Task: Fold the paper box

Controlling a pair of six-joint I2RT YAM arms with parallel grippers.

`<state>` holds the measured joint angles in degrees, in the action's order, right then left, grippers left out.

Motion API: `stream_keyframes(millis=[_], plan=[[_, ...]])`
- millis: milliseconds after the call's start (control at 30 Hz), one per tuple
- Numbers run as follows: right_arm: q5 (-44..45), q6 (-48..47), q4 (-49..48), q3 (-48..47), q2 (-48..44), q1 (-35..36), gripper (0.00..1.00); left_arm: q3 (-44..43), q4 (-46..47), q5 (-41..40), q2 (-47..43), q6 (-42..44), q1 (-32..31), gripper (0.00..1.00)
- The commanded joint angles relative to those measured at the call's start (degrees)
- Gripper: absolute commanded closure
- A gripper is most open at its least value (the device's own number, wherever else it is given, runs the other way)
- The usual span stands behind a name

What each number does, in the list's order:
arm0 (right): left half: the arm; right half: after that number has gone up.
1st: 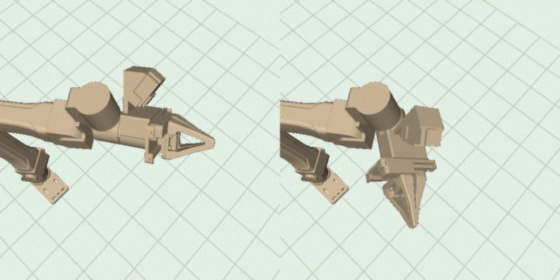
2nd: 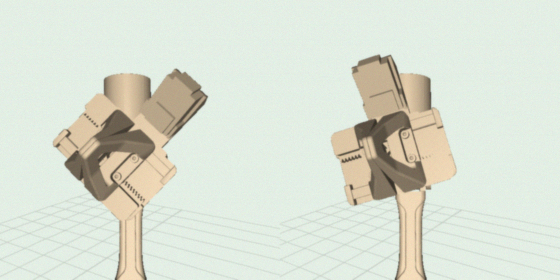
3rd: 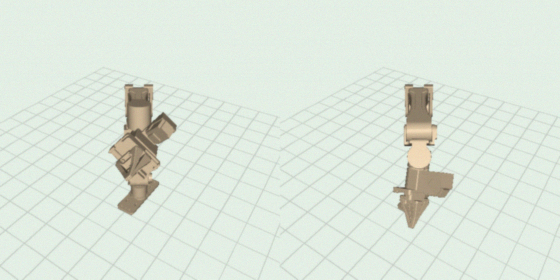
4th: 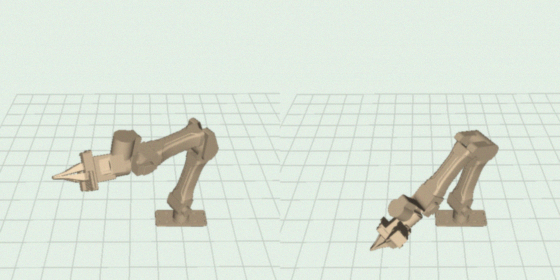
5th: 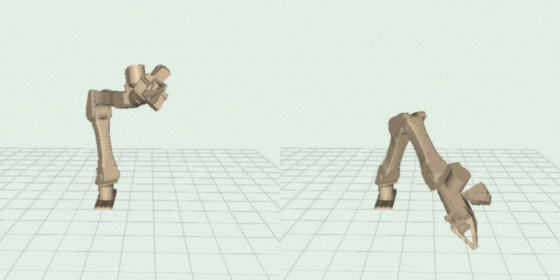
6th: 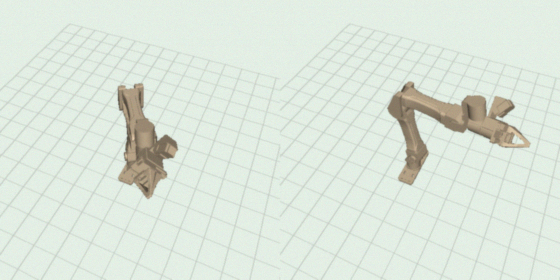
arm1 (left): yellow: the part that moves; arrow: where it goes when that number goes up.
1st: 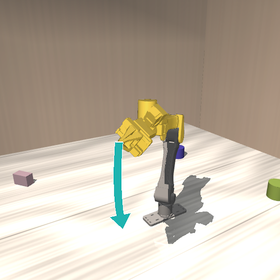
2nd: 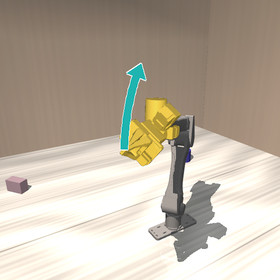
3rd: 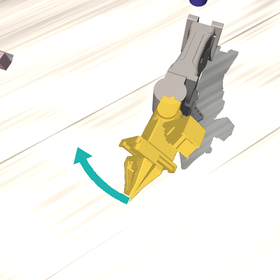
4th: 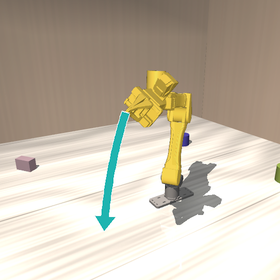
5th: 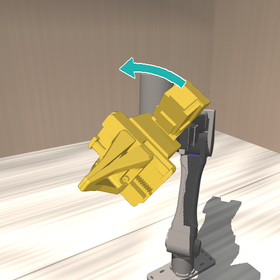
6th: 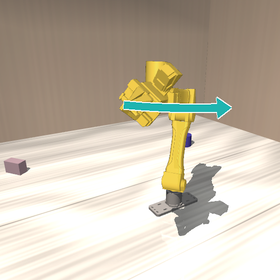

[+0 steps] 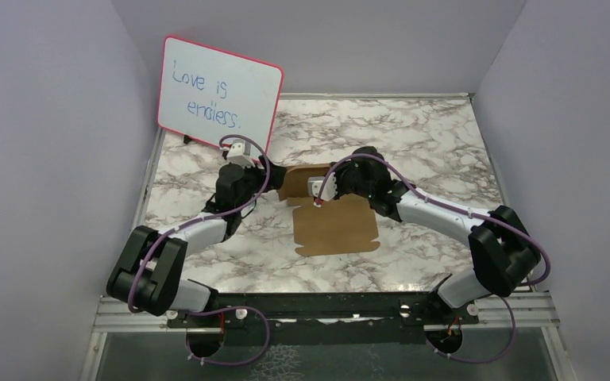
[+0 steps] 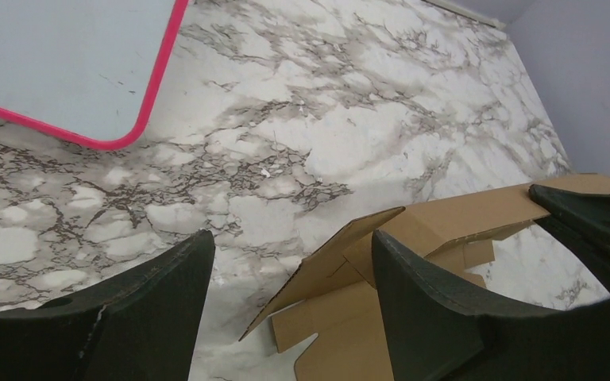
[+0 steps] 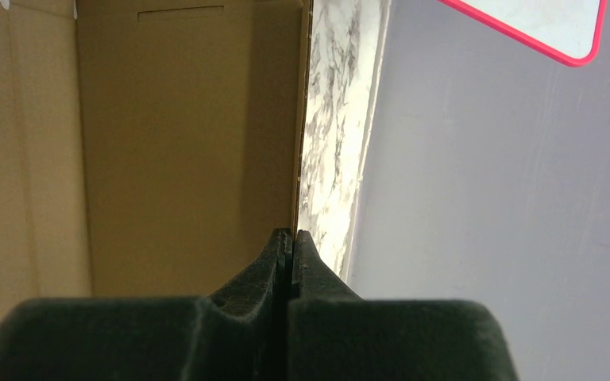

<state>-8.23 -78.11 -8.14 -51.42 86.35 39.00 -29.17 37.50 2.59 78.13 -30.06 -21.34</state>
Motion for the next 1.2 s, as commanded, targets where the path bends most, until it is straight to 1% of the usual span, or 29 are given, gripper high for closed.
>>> stream_keyframes(millis=[0,133,300,367,500,800,1167], plan=[[1.47,-0.8,-0.64,-0.08,-0.17,0.6,0.99,-1.66,1.35,5.48,1.66,1.53,-0.13,0.28],[1.91,-0.45,-0.89,-0.15,0.24,0.67,0.99,-1.07,1.35,5.87,2.02,2.34,-0.61,0.33],[1.98,0.4,-1.04,-0.58,0.99,0.78,0.99,-1.54,1.31,6.78,2.85,3.22,-1.77,0.47],[2.14,0.56,-1.08,-0.7,1.13,0.93,0.99,-1.72,1.35,6.62,3.27,3.95,-2.32,0.5],[1.99,0.83,-1.26,-0.75,1.34,1.08,0.99,-1.81,1.35,6.32,3.74,4.34,-2.72,0.55],[1.81,1.31,-1.42,-0.6,1.66,1.49,0.99,-2.47,1.36,5.06,5.47,7.69,-3.69,0.59],[3.22,2.0,-4.45,-0.24,1.83,1.86,0.99,-0.12,1.31,4.81,3.37,9.88,-4.23,0.8]])
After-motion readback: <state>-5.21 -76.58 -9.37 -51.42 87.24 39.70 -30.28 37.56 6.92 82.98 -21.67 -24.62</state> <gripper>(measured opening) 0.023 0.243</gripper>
